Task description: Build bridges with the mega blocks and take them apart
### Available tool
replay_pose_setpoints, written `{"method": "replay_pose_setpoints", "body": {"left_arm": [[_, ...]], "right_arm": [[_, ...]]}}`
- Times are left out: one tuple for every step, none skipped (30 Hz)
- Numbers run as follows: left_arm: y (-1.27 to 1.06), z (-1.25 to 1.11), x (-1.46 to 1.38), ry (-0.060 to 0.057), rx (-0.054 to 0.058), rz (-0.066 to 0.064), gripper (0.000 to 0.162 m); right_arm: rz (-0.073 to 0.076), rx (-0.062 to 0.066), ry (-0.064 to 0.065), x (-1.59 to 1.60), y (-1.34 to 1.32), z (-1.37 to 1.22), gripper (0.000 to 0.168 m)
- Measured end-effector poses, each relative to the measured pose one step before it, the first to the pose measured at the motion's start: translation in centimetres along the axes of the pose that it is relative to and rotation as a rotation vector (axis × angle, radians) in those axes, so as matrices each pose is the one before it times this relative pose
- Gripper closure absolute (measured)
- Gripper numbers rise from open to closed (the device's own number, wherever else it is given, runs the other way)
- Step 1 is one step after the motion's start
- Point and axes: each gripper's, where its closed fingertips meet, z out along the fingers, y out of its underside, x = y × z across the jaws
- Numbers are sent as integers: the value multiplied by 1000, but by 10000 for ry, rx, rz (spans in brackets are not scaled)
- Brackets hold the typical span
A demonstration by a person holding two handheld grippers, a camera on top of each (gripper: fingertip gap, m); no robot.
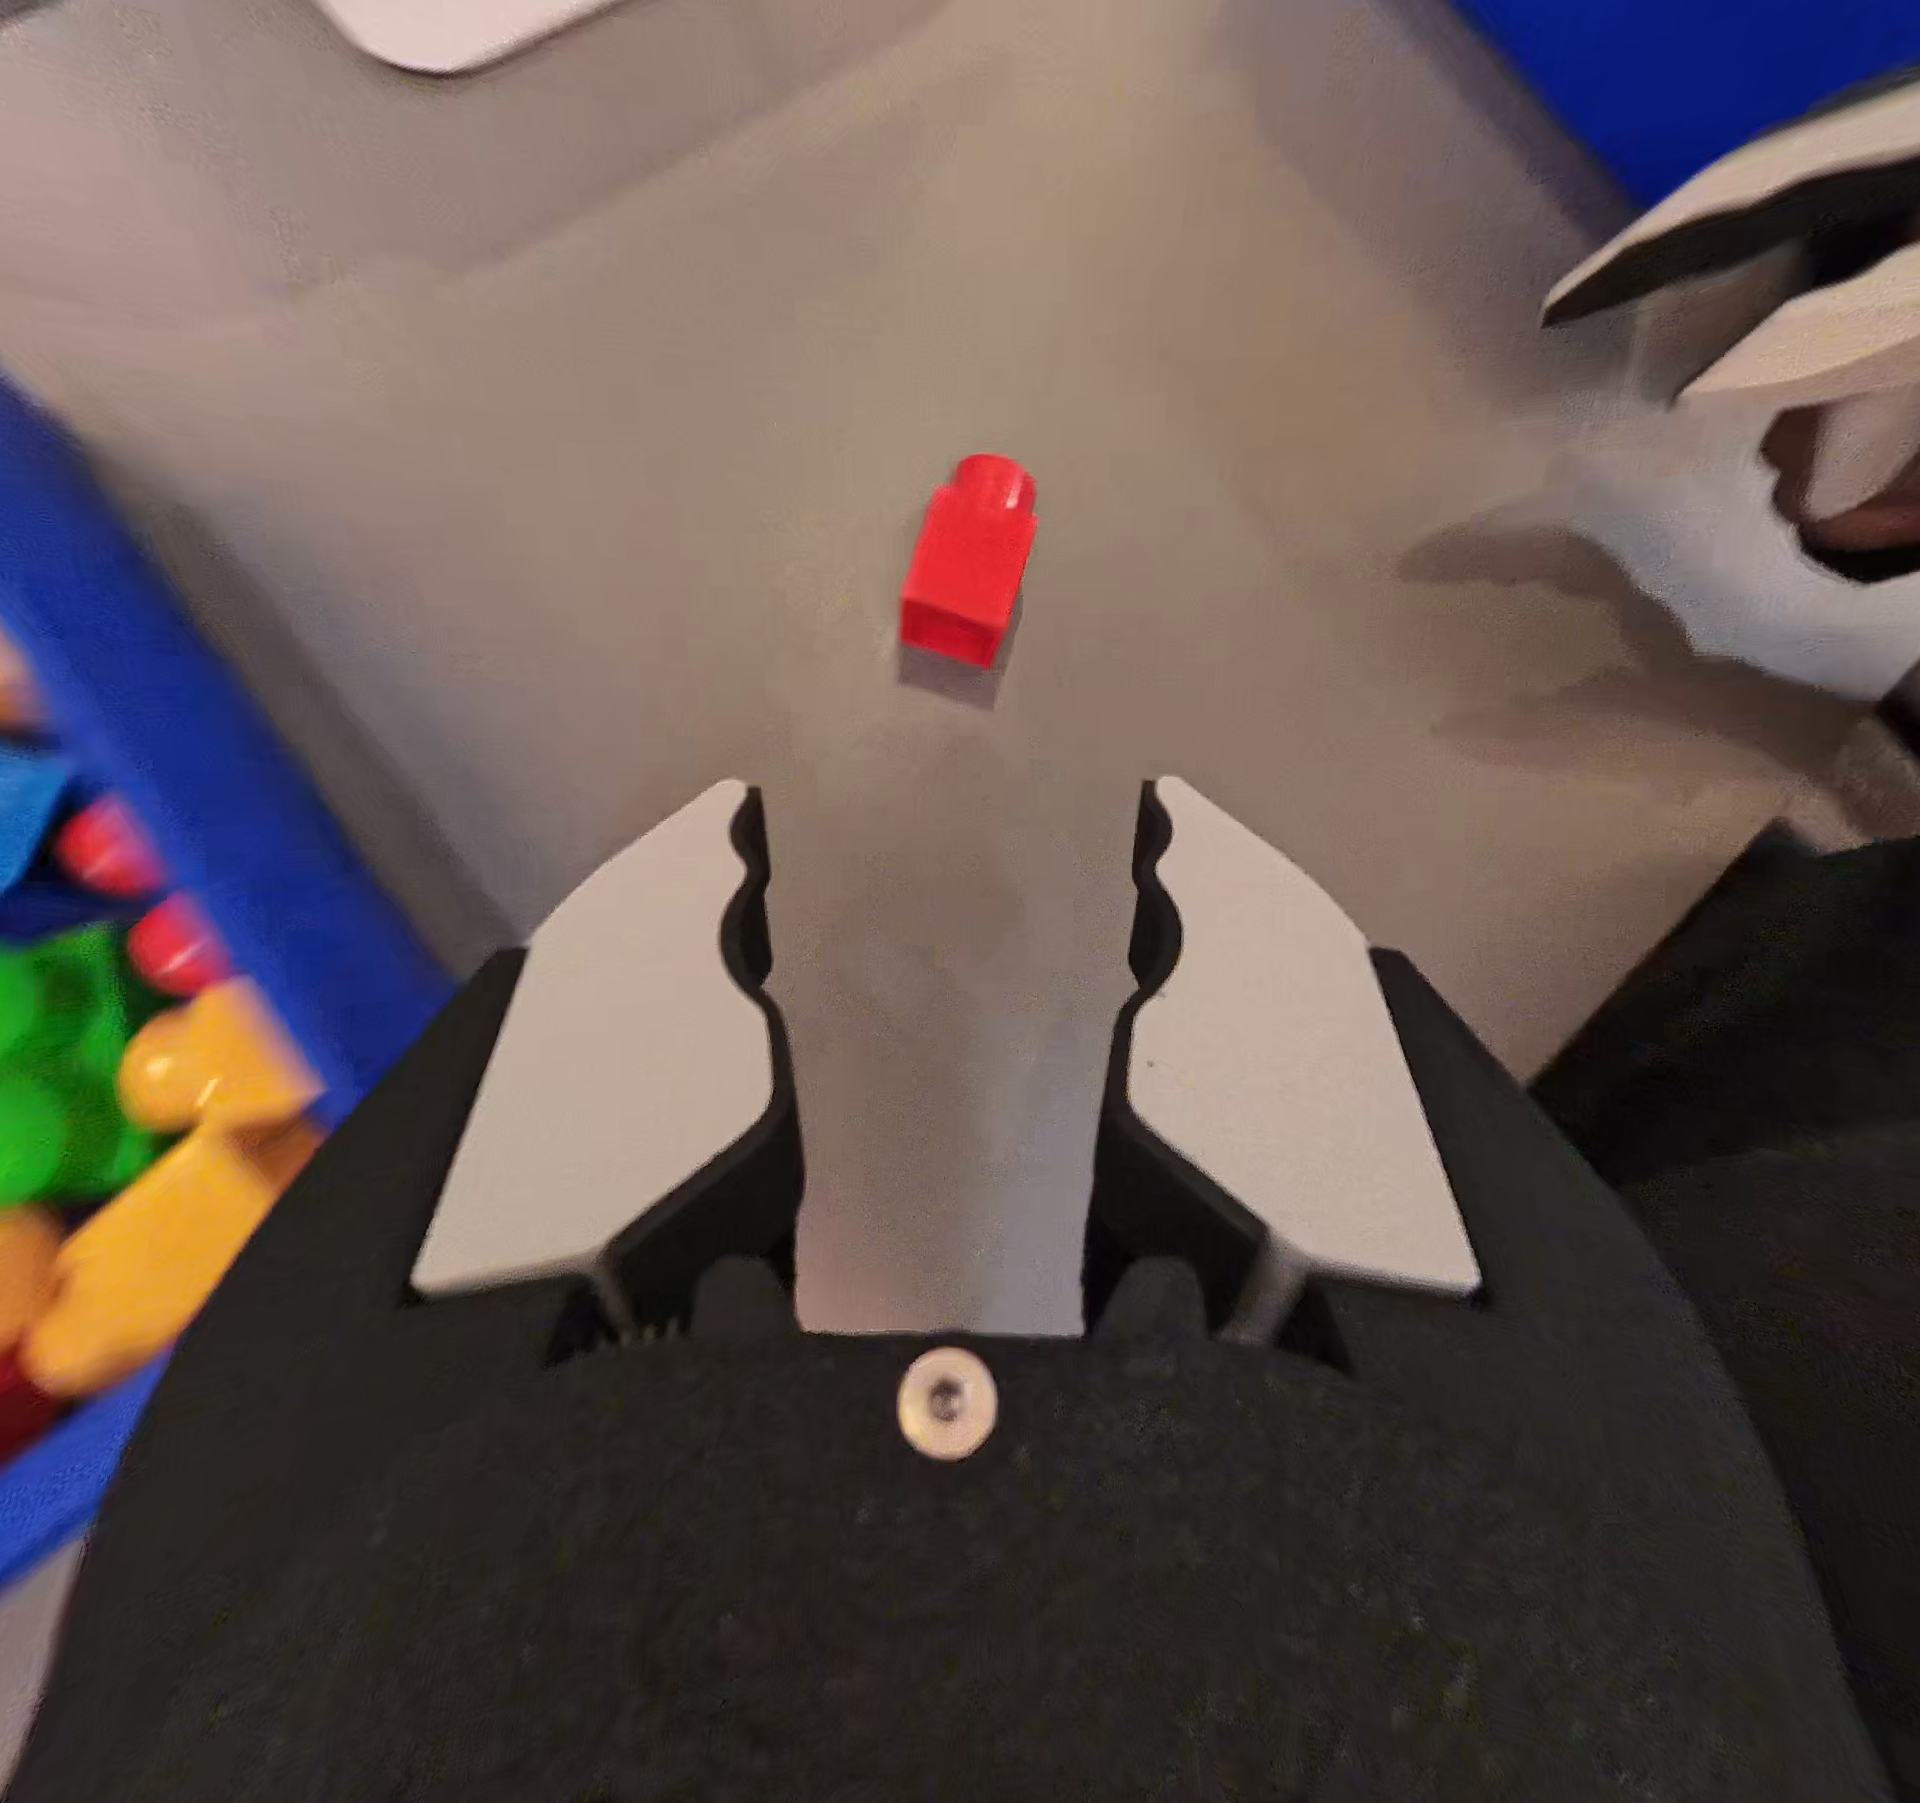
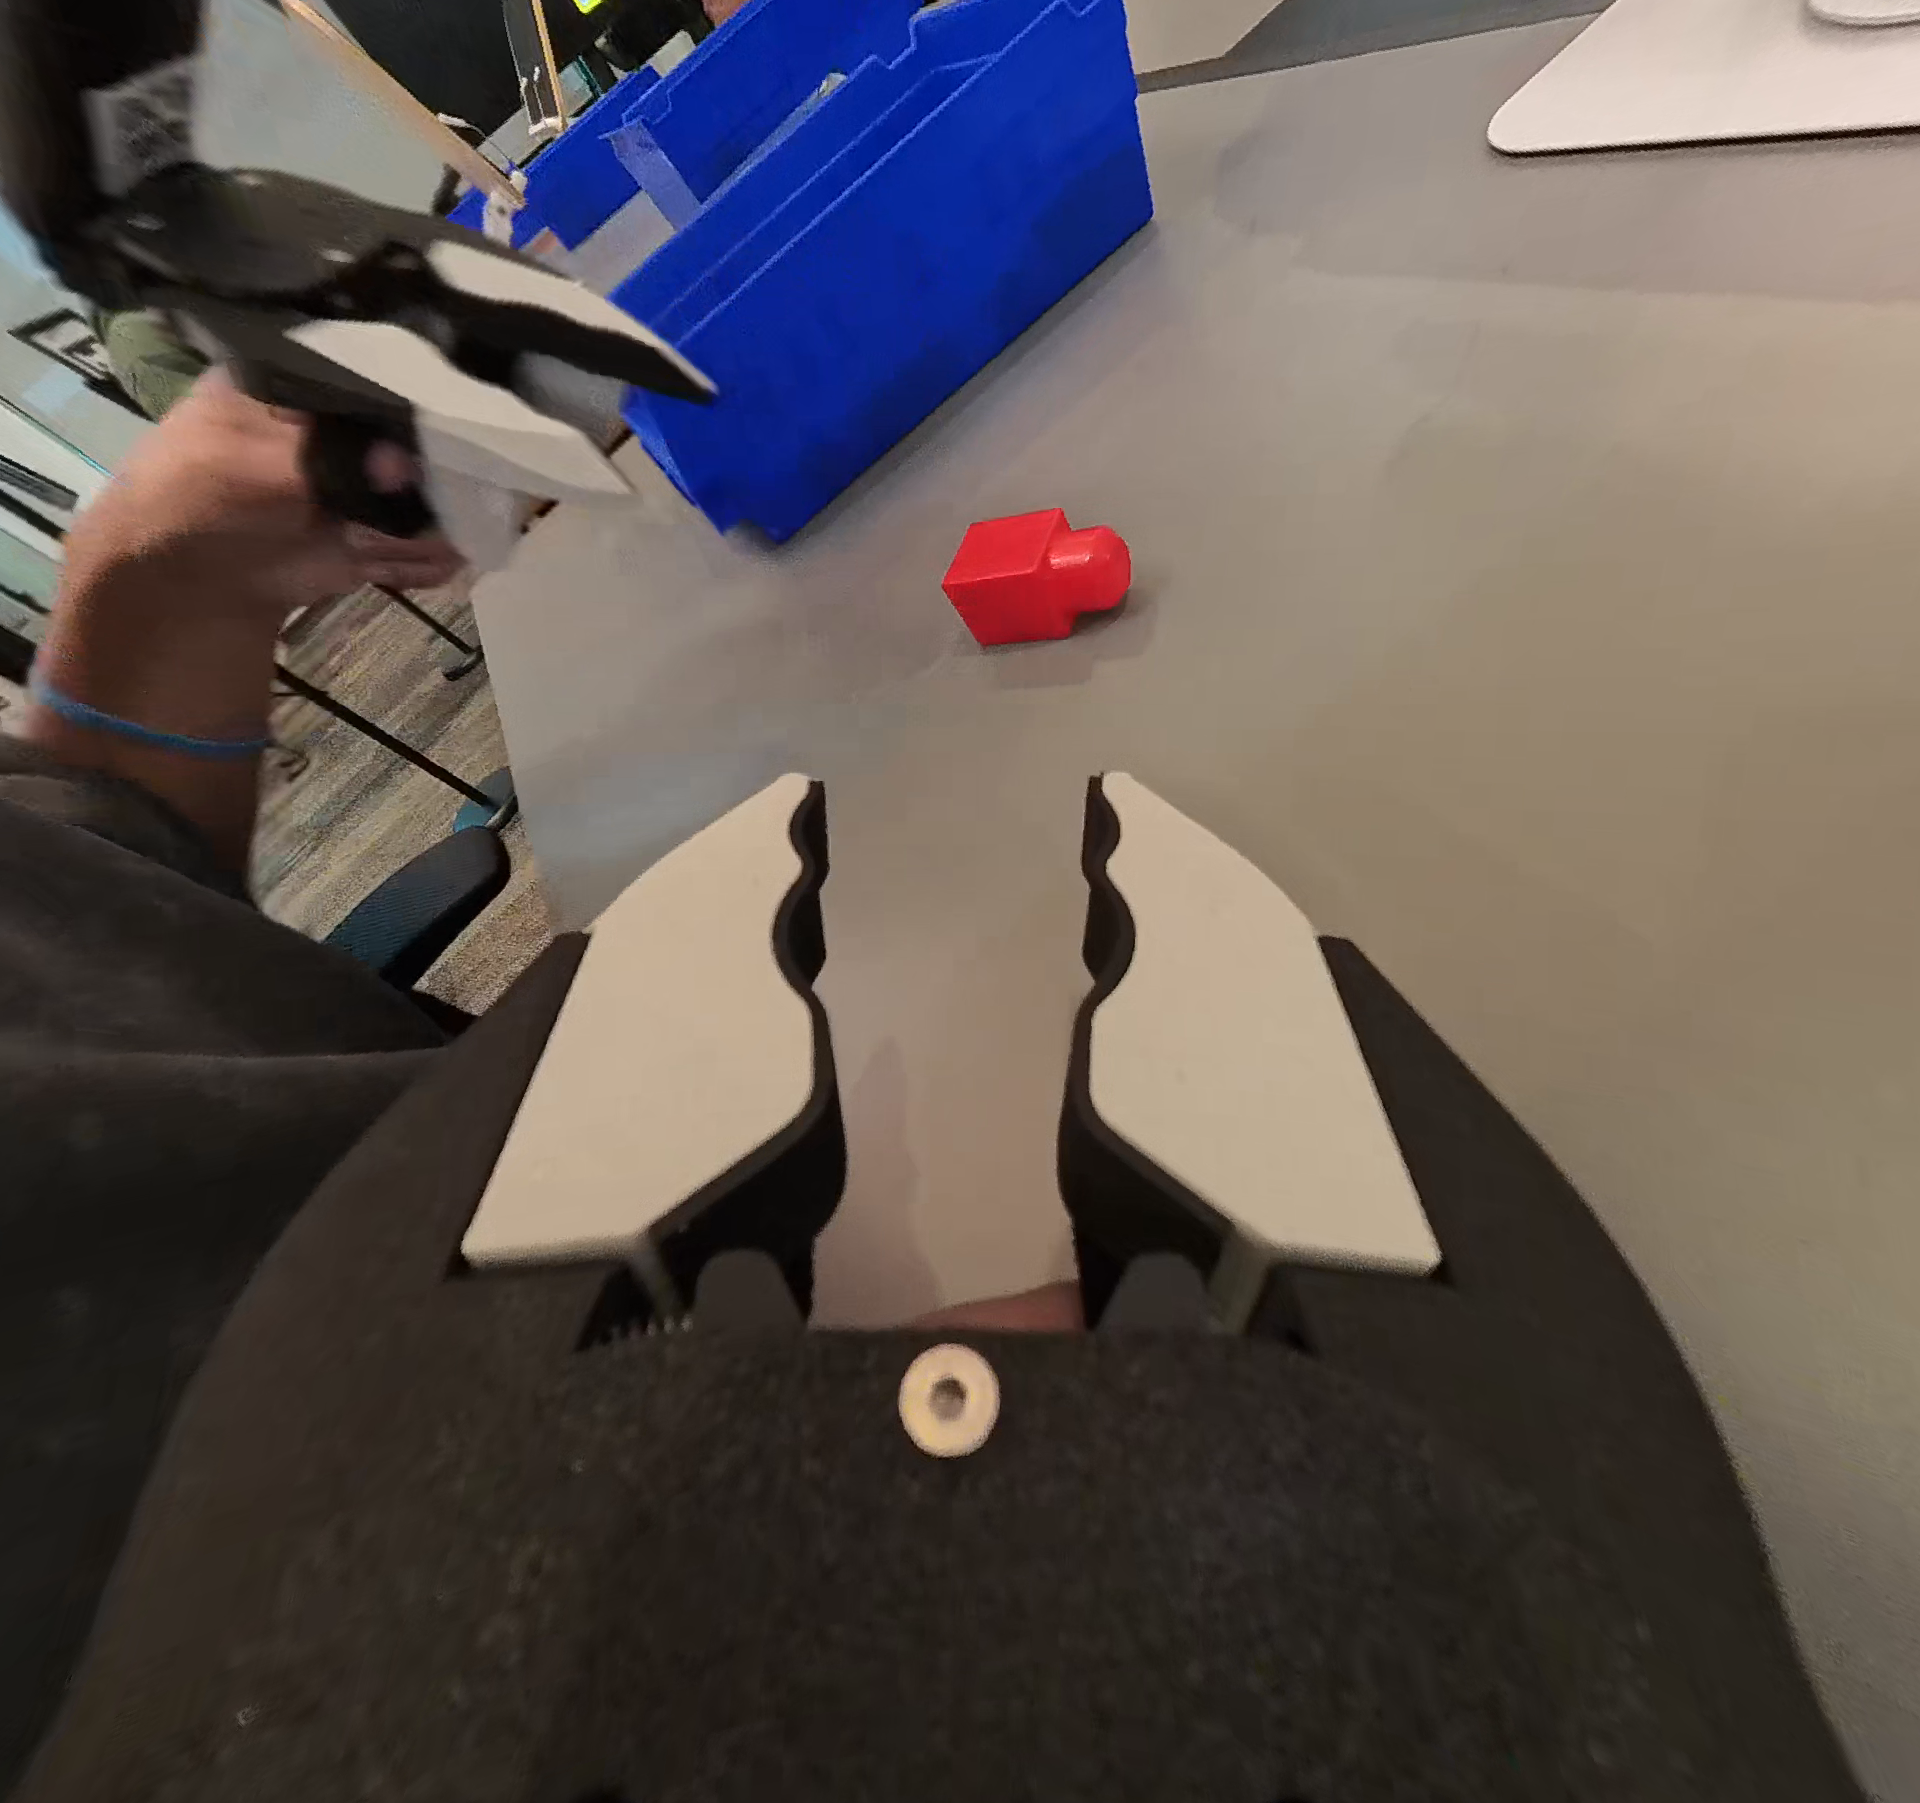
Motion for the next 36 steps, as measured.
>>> {"method": "replay_pose_setpoints", "body": {"left_arm": [[310,-2109,-846,-134,413,-411,94],[298,-1992,-1115,-231,321,-381,92],[325,-1763,-1273,-297,185,-265,90],[354,-1441,-1444,-391,80,-148,90],[353,-1092,-1663,-507,13,-91,90],[301,-756,-1673,-523,-45,-74,89],[237,-441,-1373,-375,-91,-12,89],[71,-200,-1089,-236,-57,43,89],[-54,6,-934,-162,-52,41,90],[-58,134,-976,-190,-124,58,91],[-23,232,-1181,-338,-209,110,91],[147,297,-1409,-508,-346,181,91],[278,352,-1428,-583,-439,238,91],[327,448,-1166,-441,-465,252,90],[231,571,-850,-235,-385,268,90],[35,689,-665,-97,-218,308,90],[12,787,-528,21,-162,310,90],[73,862,-413,103,-200,309,89],[171,907,-358,108,-259,332,89],[205,917,-319,92,-280,276,88],[185,926,-137,163,-278,198,88],[179,869,27,196,-273,162,87],[153,800,62,152,-261,136,86],[224,763,85,114,-277,127,85],[301,723,100,101,-296,98,83],[349,685,75,81,-293,51,82],[288,591,14,20,-233,16,89],[73,374,-91,-30,-56,-42,94],[-40,202,-53,21,29,-108,98],[30,79,85,114,-25,-148,98],[-20,-84,-20,-5,21,-143,98],[-119,-267,-297,-228,135,-132,98],[-143,-442,-374,-255,197,-191,98],[-169,-629,-254,-153,245,-232,98],[-275,-827,-163,-114,338,-232,98],[-448,-1059,-72,-141,449,-242,99]], "right_arm": [[46,-16,-30,85,20,137,121],[59,-14,-54,70,29,160,121],[82,-15,-74,47,39,200,121],[90,-19,-102,-14,46,217,121],[85,-30,-117,-65,75,225,121],[71,-37,-108,-74,75,229,121],[46,-48,-75,-92,79,220,121],[-7,-66,-45,-110,82,195,121],[-65,-74,-4,-122,88,154,121],[-100,-74,39,-102,81,104,121],[-114,-68,59,-96,60,56,121],[-124,-63,64,-92,63,9,121],[-129,-61,70,-68,74,-22,121],[-126,-65,84,-19,97,-38,121],[-119,-50,87,10,94,-58,121],[-92,-47,80,32,109,-54,121],[-65,-55,46,40,124,-22,122],[-35,-55,17,32,116,-14,122],[-9,-25,18,55,65,-10,122],[11,14,25,83,13,-19,122],[31,24,12,61,-8,-30,123],[37,15,-5,39,-19,-46,123],[25,25,8,33,-39,-67,123],[7,34,30,58,-53,-63,123],[-1,20,32,53,-35,-58,123],[-8,2,23,41,6,-49,123],[-5,-8,29,57,15,-33,123],[3,-11,28,67,21,-33,123],[10,-9,19,52,16,-2,123],[11,3,2,35,0,0,124],[13,2,-5,20,-12,8,124],[7,6,-13,-14,-22,-1,124],[6,21,-16,-30,-46,-17,124],[5,20,-17,-32,-31,-20,124],[2,14,-17,-26,-20,-7,124],[7,5,-15,-11,-13,2,124]]}}
